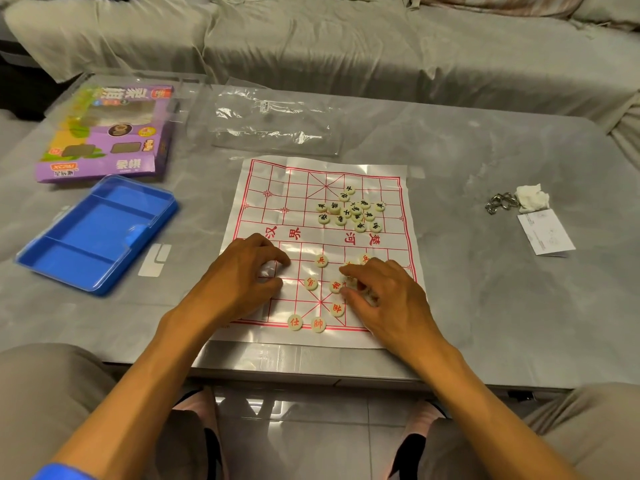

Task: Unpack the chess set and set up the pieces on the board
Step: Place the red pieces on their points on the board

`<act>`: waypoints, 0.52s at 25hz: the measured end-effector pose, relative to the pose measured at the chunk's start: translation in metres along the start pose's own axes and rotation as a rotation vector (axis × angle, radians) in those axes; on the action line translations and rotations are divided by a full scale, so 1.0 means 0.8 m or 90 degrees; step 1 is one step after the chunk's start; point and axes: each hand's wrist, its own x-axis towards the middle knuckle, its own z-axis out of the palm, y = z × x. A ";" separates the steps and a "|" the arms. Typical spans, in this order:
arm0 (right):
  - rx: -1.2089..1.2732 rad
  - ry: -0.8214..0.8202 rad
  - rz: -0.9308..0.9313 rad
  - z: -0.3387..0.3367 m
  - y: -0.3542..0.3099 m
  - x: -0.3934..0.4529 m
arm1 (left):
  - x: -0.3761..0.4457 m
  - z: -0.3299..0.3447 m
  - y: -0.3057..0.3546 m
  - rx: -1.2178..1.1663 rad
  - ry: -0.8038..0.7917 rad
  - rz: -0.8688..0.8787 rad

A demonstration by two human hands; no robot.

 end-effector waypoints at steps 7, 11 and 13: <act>-0.033 -0.107 -0.037 -0.004 -0.004 -0.013 | 0.000 0.001 0.001 0.006 -0.005 0.000; -0.021 -0.097 -0.043 -0.004 0.000 -0.014 | -0.001 0.001 0.001 0.001 -0.002 0.004; -0.022 -0.088 -0.035 -0.004 0.000 -0.016 | 0.000 0.000 0.000 -0.001 -0.002 0.004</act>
